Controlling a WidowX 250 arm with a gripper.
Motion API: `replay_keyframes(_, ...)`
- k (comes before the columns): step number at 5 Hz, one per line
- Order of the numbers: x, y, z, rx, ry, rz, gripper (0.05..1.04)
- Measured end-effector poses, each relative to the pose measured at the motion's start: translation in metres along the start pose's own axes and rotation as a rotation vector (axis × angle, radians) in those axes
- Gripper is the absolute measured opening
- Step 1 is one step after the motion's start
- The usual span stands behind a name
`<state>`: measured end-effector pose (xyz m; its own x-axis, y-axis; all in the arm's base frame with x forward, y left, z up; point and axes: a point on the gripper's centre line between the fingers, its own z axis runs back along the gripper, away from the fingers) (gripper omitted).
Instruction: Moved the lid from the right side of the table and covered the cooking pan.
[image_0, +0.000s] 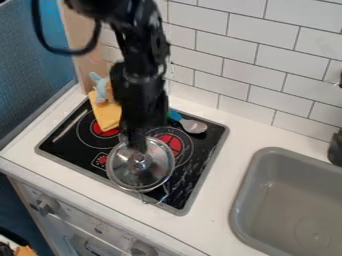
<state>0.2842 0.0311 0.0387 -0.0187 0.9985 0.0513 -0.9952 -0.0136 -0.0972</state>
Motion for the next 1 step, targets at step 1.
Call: replay_keyframes(1,0.0040,-0.0070,0.0310,-0.054,-0.018,-0.026,1.001)
